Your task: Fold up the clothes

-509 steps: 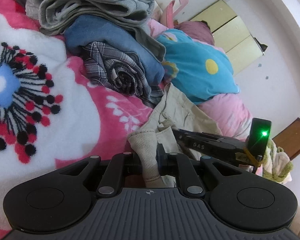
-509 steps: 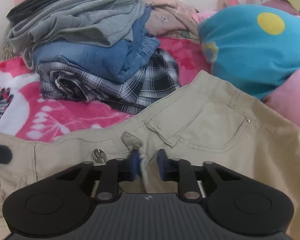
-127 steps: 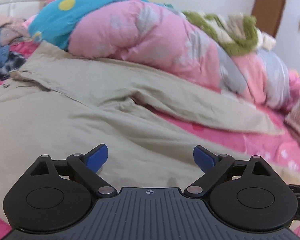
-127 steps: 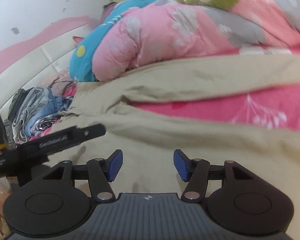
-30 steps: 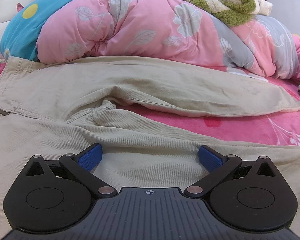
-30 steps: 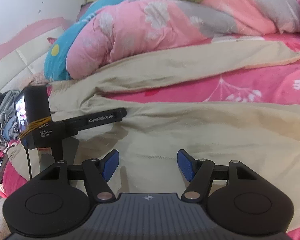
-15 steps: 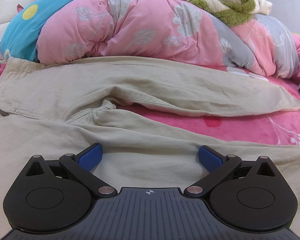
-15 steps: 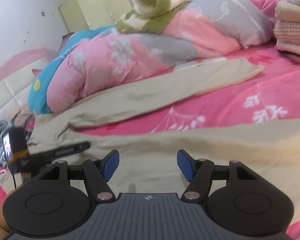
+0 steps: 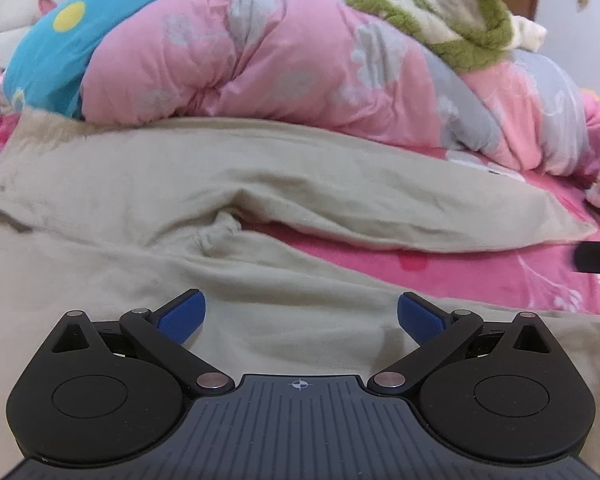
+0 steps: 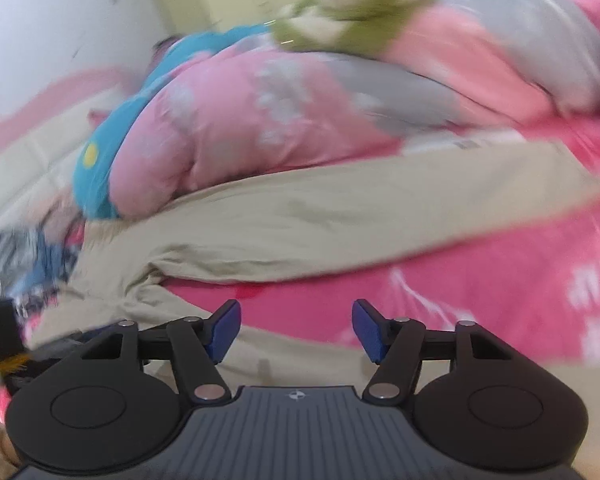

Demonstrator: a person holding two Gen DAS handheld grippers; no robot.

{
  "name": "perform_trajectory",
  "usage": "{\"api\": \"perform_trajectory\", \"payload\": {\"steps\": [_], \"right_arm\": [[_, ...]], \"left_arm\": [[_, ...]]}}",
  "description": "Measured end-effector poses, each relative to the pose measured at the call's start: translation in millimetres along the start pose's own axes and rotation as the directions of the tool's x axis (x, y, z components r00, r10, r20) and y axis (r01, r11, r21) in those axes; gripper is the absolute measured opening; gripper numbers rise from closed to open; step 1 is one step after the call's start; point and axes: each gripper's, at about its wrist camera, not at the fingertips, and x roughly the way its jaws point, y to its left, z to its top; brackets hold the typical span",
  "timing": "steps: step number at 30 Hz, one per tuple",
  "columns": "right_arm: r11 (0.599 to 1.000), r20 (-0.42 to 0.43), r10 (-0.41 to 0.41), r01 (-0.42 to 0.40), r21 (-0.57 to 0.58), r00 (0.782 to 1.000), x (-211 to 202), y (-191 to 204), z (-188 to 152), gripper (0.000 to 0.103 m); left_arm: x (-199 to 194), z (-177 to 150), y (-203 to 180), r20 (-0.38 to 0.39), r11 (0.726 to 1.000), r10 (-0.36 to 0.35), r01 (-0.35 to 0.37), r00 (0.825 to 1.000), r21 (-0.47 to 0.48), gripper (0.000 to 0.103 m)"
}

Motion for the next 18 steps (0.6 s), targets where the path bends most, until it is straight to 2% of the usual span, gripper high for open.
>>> {"api": "perform_trajectory", "payload": {"steps": [2,4,8,11,14,16,18], "right_arm": [[0.992,-0.03,0.003,-0.006,-0.126,1.0,16.2,19.5,10.4,0.059],[0.963,-0.05,0.009,-0.023,-0.267,0.999,29.7,42.3,14.4,0.053],[0.856,-0.055,0.024,-0.049,-0.514,0.998,59.2,87.6,17.5,0.042],[0.799,-0.072,0.044,-0.078,-0.596,0.996,84.0,111.9,18.4,0.032],[0.722,-0.088,0.067,-0.109,-0.684,0.994,103.7,130.8,12.9,0.025],[0.675,-0.102,0.066,-0.12,-0.728,0.993,117.4,138.3,9.7,0.024],[0.645,-0.132,0.074,-0.148,-0.75,0.989,132.8,142.3,9.1,0.018]], "left_arm": [[-10.5,7.2,6.0,0.014,0.999,-0.028,0.028,1.0,0.016,0.103],[-15.6,14.4,12.1,0.024,0.999,-0.044,0.043,0.999,0.032,0.103],[-2.0,21.3,24.6,0.031,0.993,-0.058,0.054,0.998,0.103,0.103],[10.8,18.7,38.7,0.035,0.994,-0.068,0.065,0.997,0.09,0.102],[15.4,12.6,49.8,0.05,0.992,-0.11,0.106,0.993,0.076,0.102],[20.9,10.0,53.2,0.023,0.99,-0.126,0.124,0.992,0.071,0.102],[24.3,8.0,53.2,-0.013,0.989,-0.124,0.124,0.992,0.075,0.102]]}}
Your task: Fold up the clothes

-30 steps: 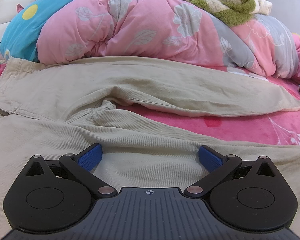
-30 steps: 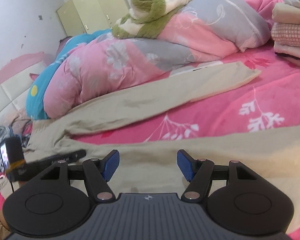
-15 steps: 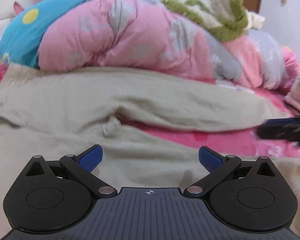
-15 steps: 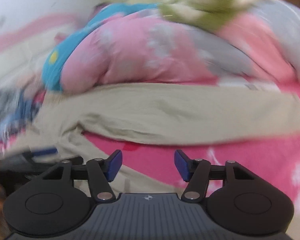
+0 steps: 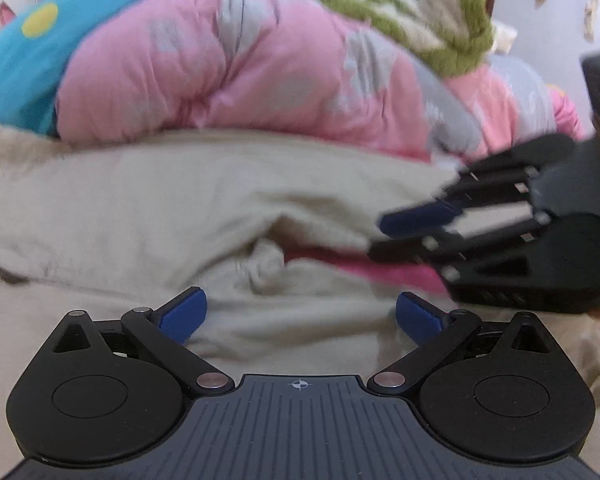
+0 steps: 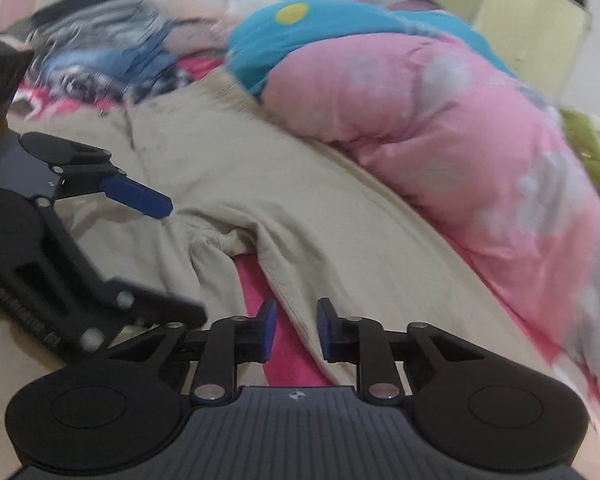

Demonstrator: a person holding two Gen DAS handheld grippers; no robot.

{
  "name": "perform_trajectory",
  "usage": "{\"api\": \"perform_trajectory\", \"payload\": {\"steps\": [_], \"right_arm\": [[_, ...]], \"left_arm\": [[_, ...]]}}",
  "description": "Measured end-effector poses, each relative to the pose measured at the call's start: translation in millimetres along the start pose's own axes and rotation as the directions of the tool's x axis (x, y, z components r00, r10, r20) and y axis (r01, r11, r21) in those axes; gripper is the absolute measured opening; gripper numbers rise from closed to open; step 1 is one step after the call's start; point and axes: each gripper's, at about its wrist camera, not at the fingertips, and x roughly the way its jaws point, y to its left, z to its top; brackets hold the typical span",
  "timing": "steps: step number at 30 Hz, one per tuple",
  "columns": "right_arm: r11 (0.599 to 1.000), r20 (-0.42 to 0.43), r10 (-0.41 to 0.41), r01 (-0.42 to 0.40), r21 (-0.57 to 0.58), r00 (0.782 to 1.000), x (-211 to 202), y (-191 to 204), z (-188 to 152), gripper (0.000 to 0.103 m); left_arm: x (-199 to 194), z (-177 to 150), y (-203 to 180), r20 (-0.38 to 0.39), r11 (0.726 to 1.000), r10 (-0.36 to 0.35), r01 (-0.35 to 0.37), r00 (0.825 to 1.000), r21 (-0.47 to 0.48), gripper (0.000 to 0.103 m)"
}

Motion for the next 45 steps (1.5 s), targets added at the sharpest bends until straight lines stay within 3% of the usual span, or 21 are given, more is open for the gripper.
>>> {"api": "perform_trajectory", "payload": {"steps": [3,6,10,17,22,25,26,28,30,33,36,39,41,42,44,45], "right_arm": [[0.997,-0.011,0.036,-0.036,-0.066,0.999,16.5,4.6,4.6,0.014],[0.992,-0.024,0.014,-0.016,-0.127,1.0,34.2,8.5,7.7,0.013],[0.999,-0.025,-0.01,0.009,-0.038,1.0,41.7,-5.4,13.0,0.008],[0.982,0.058,0.025,-0.035,0.186,0.998,21.5,-40.0,14.0,0.006],[0.96,0.095,-0.044,0.016,0.278,0.995,7.9,-50.1,15.6,0.006],[0.938,0.103,0.007,-0.043,0.345,0.995,-2.8,-55.6,15.8,0.006],[0.921,0.099,0.052,-0.086,0.38,0.994,-4.4,-57.4,15.6,0.007],[0.85,0.091,0.183,-0.204,0.485,0.979,-0.7,-61.2,12.9,0.009],[0.731,0.077,0.317,-0.296,0.615,0.945,14.0,-64.5,8.4,0.012],[0.599,0.07,0.397,-0.316,0.736,0.915,42.3,-68.0,3.0,0.018],[0.525,0.075,0.416,-0.306,0.794,0.906,67.1,-74.1,-0.5,0.032],[0.389,0.117,0.514,-0.352,0.851,0.85,85.9,-75.4,-9.7,0.033],[0.36,0.151,0.537,-0.387,0.849,0.83,83.8,-71.8,-13.5,0.029],[0.353,0.165,0.542,-0.401,0.845,0.824,81.8,-69.9,-15.1,0.019],[0.381,0.182,0.517,-0.415,0.826,0.837,72.8,-66.4,-16.5,0.006],[0.393,0.192,0.504,-0.421,0.817,0.842,68.2,-64.6,-17.2,0.005]], "left_arm": [[-2.6,-1.7,0.0,0.0,1.0,-0.01,0.01,1.0,0.014,0.102],[-2.8,-2.7,3.1,-0.004,1.0,-0.021,0.021,1.0,0.001,0.102],[-3.9,-3.2,2.3,-0.003,1.0,-0.022,0.022,1.0,0.002,0.102],[-2.3,-2.7,3.6,-0.003,1.0,-0.025,0.025,1.0,0.0,0.102],[-3.4,-3.6,4.5,-0.004,1.0,-0.031,0.031,1.0,-0.007,0.102],[-3.5,-3.4,5.0,-0.004,0.999,-0.034,0.034,0.999,-0.011,0.102],[-3.6,-3.3,4.9,-0.004,0.999,-0.034,0.034,0.999,-0.011,0.102],[-3.7,-3.3,4.7,-0.004,0.999,-0.033,0.033,0.999,-0.011,0.102],[-4.2,-3.5,4.3,-0.004,0.999,-0.033,0.033,0.999,-0.01,0.102],[-5.4,-3.7,5.5,-0.001,0.999,-0.037,0.037,0.999,-0.018,0.101],[-11.9,-2.2,14.4,0.017,0.997,-0.043,0.044,0.999,-0.061,0.1],[-22.1,0.5,28.7,0.049,0.989,-0.051,0.057,0.997,-0.135,0.1],[-29.7,3.3,40.3,0.077,0.979,-0.048,0.062,0.996,-0.193,0.1],[-33.7,4.7,46.2,0.093,0.973,-0.044,0.064,0.995,-0.222,0.1],[-41.0,6.2,56.3,0.126,0.961,-0.033,0.066,0.991,-0.27,0.1],[-43.4,6.8,59.7,0.138,0.955,-0.028,0.067,0.99,-0.288,0.1]]}}
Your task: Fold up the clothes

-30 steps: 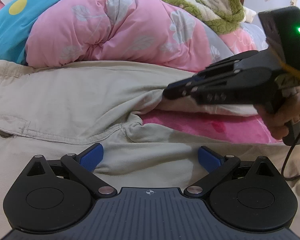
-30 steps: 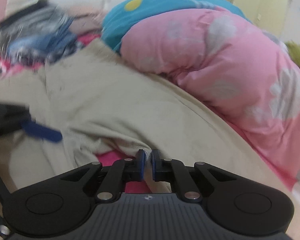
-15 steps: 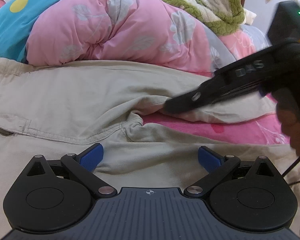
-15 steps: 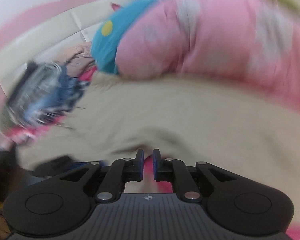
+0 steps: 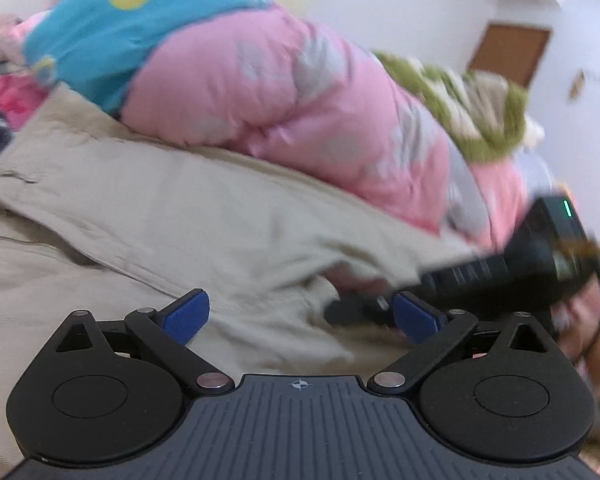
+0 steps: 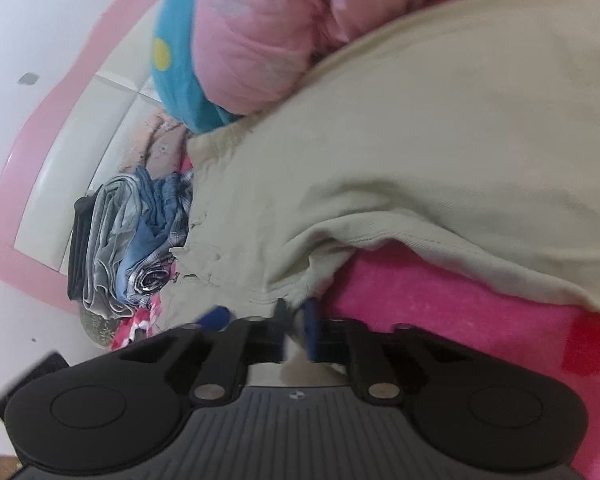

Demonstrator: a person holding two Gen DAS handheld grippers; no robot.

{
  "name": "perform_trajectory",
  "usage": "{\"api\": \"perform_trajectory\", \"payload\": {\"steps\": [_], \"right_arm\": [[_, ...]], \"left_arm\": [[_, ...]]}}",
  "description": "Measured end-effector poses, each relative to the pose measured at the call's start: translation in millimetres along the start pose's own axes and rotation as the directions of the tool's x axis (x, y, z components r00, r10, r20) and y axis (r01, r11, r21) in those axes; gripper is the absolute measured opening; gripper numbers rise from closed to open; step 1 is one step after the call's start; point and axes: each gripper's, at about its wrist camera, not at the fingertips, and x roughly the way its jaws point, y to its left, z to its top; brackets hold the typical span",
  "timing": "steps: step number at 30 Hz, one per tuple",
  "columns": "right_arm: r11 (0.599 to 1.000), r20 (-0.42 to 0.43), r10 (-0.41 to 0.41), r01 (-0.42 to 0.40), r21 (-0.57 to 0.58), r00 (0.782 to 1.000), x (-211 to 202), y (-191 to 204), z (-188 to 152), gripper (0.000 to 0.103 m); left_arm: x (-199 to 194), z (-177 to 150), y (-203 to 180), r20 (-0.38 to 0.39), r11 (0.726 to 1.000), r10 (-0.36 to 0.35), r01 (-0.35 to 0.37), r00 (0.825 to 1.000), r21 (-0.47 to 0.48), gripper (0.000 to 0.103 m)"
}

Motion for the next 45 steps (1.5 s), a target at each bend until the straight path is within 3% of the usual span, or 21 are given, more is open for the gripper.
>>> {"api": "perform_trajectory", "payload": {"steps": [4,6,8,11,13,15,16,17,22,26,28,31,34,36,38,40,42,45], "right_arm": [[0.995,0.091,-0.002,0.011,-0.103,0.996,-14.7,17.9,-15.3,0.004],[0.958,0.172,-0.033,0.08,-0.277,0.985,-23.4,42.0,-31.0,0.004],[0.851,0.248,-0.094,0.207,-0.483,0.964,-22.5,67.9,-56.3,0.004],[0.595,0.349,-0.184,0.387,-0.704,0.919,-8.3,97.1,-94.4,0.005],[0.436,0.381,-0.241,0.45,-0.779,0.893,6.0,103.0,-113.3,0.005],[0.351,0.391,-0.266,0.466,-0.812,0.881,13.2,104.3,-125.4,0.008],[0.339,0.393,-0.267,0.468,-0.816,0.88,11.5,104.8,-128.2,0.01],[0.348,0.393,-0.266,0.468,-0.812,0.88,5.8,104.3,-128.1,0.013],[0.485,0.412,-0.266,0.49,-0.724,0.872,-37.9,93.3,-108.3,0.015],[0.579,0.441,-0.329,0.547,-0.604,0.835,-67.3,74.3,-77.3,0.016],[0.659,0.433,-0.352,0.548,-0.515,0.83,-80.1,60.1,-55.3,0.016],[0.794,0.363,-0.311,0.45,-0.409,0.879,-84.8,40.1,-27.5,0.016],[0.892,0.296,-0.256,0.343,-0.295,0.92,-86.2,22.0,-1.4,0.016],[0.905,0.238,-0.234,0.301,-0.301,0.943,-66.8,22.4,3.0,0.016],[0.89,0.169,-0.247,0.292,-0.349,0.954,-44.1,27.6,-5.6,0.016],[0.863,0.118,-0.264,0.289,-0.415,0.957,-29.3,33.8,-22.3,0.016],[0.807,0.109,-0.294,0.308,-0.504,0.95,-23.6,42.2,-40.4,0.016],[0.794,0.099,-0.285,0.292,-0.532,0.953,-31.9,46.5,-49.4,0.016]], "left_arm": [[-3.6,2.9,8.5,0.026,0.999,0.018,-0.017,1.0,-0.039,0.1],[1.6,2.6,9.2,0.018,0.999,0.025,-0.024,1.0,-0.043,0.1],[6.3,1.1,10.2,0.01,0.999,0.033,-0.032,0.999,-0.043,0.1],[14.8,-2.2,12.4,-0.007,0.997,0.074,-0.074,0.997,-0.026,0.1],[20.5,-5.9,13.2,-0.023,0.995,0.099,-0.099,0.995,-0.007,0.1],[26.6,-9.1,11.6,-0.038,0.992,0.122,-0.122,0.992,0.021,0.101],[27.5,-10.4,9.2,-0.036,0.991,0.132,-0.13,0.991,0.039,0.101],[28.0,-11.4,6.6,-0.034,0.989,0.14,-0.137,0.99,0.058,0.102],[31.4,-13.4,2.8,-0.039,0.983,0.159,-0.155,0.986,0.098,0.103],[23.0,-10.4,0.1,0.01,0.986,0.139,-0.139,0.99,0.097,0.102],[18.0,-8.4,-1.9,0.04,0.987,0.124,-0.128,0.991,0.097,0.102],[19.4,-6.1,-8.9,0.054,0.985,0.114,-0.12,0.992,0.126,0.102],[27.0,-9.2,-10.4,0.022,0.98,0.131,-0.133,0.991,0.145,0.102],[27.9,-8.7,-8.2,0.023,0.983,0.125,-0.127,0.992,0.129,0.102],[26.1,-5.9,-5.8,0.044,0.99,0.101,-0.105,0.994,0.097,0.102],[28.5,-3.1,-7.6,0.054,0.993,0.081,-0.086,0.995,0.086,0.103],[33.2,-1.4,-11.2,0.058,0.993,0.068,-0.073,0.996,0.091,0.103],[46.5,-6.2,-17.7,0.013,0.985,0.099,-0.1,0.995,0.141,0.103]]}}
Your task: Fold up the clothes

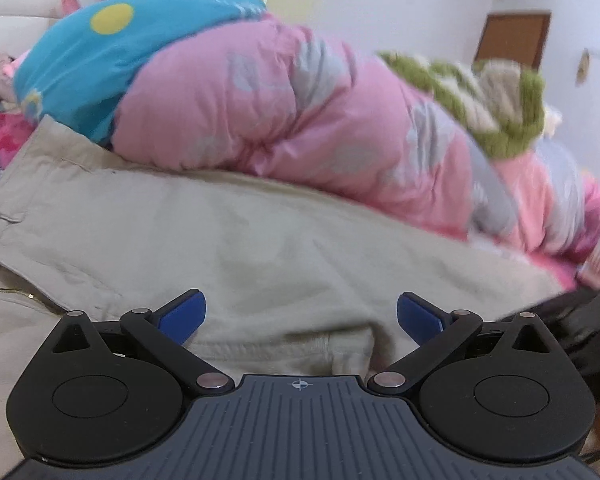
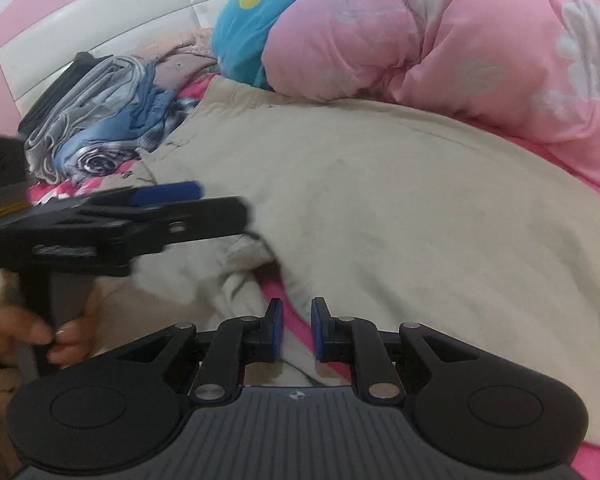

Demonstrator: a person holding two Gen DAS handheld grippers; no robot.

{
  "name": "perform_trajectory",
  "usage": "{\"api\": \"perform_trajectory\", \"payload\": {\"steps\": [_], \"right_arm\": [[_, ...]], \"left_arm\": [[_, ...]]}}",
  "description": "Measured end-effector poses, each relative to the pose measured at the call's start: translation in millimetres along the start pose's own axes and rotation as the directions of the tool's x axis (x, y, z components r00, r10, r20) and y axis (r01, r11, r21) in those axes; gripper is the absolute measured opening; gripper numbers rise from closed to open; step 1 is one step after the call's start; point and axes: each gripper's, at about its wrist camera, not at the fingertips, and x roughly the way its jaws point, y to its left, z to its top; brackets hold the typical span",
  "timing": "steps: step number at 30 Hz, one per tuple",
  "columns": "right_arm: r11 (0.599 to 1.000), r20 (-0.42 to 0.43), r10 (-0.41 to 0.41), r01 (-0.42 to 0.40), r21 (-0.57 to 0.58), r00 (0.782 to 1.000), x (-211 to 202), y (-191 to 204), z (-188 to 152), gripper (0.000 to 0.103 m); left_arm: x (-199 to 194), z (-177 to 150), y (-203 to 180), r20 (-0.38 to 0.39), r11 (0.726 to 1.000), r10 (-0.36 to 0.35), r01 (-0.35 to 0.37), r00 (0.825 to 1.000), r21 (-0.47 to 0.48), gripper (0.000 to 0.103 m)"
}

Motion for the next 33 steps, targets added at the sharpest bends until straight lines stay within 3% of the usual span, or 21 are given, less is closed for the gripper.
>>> {"api": "perform_trajectory", "payload": {"steps": [4,7,9,11,13,15,17,21,22,25,27,28,31,33], "right_arm": [[1.0,0.045,-0.003,0.002,0.029,0.999,-30.0,-13.7,2.5,0.016],[0.988,0.111,-0.113,0.1,0.117,0.987,-57.3,-47.2,4.8,0.016],[0.96,0.121,-0.235,0.211,0.182,0.964,-69.8,-78.5,1.7,0.016],[0.916,0.109,-0.356,0.323,0.237,0.928,-78.6,-111.5,-3.7,0.016],[0.876,0.062,-0.422,0.389,0.285,0.904,-79.0,-147.6,-14.1,0.016],[0.807,-0.012,-0.512,0.486,0.334,0.859,-78.6,-187.6,-27.4,0.016],[0.708,-0.072,-0.609,0.582,0.399,0.79,-86.6,-229.2,-41.5,0.016],[0.522,-0.073,-0.692,0.568,0.636,0.718,-142.2,-294.8,-64.6,0.017],[0.495,-0.06,-0.696,0.539,0.682,0.716,-156.2,-307.3,-69.2,0.017],[0.43,-0.06,-0.708,0.496,0.754,0.704,-182.5,-343.4,-76.0,0.035],[0.416,-0.079,-0.698,0.493,0.764,0.711,-185.9,-366.1,-74.7,0.049],[0.405,-0.098,-0.692,0.497,0.767,0.715,-184.4,-377.9,-71.5,0.051],[0.367,-0.136,-0.712,0.531,0.764,0.688,-179.3,-401.7,-69.8,0.06],[0.35,-0.171,-0.695,0.537,0.768,0.698,-172.9,-414.8,-74.4,0.065]], "left_arm": [[5.8,-3.0,3.5,-0.044,1.0,0.012,-0.012,0.999,-0.006,0.103],[7.4,-4.4,5.8,-0.054,1.0,0.016,-0.016,0.998,-0.01,0.103],[7.9,-5.1,4.5,-0.056,1.0,0.021,-0.021,0.998,0.0,0.103],[8.6,-5.9,4.1,-0.058,1.0,0.024,-0.024,0.998,0.007,0.103],[9.3,-6.8,3.9,-0.06,1.0,0.026,-0.026,0.998,0.012,0.103],[9.7,-7.3,3.7,-0.061,1.0,0.028,-0.027,0.998,0.016,0.103],[10.2,-7.8,3.7,-0.061,0.999,0.029,-0.028,0.998,0.02,0.103],[11.4,-8.8,2.9,-0.063,0.999,0.034,-0.032,0.997,0.028,0.103],[11.6,-9.1,2.6,-0.063,0.999,0.035,-0.033,0.997,0.03,0.103],[11.9,-9.6,2.3,-0.062,0.999,0.036,-0.034,0.997,0.032,0.103],[11.8,-9.9,2.4,-0.061,0.999,0.034,-0.032,0.998,0.03,0.103],[11.9,-10.0,2.7,-0.06,0.999,0.033,-0.031,0.998,0.029,0.103],[12.2,-10.3,3.0,-0.059,0.999,0.031,-0.029,0.998,0.028,0.103],[12.6,-10.4,3.6,-0.06,0.999,0.029,-0.027,0.998,0.026,0.103]]}}
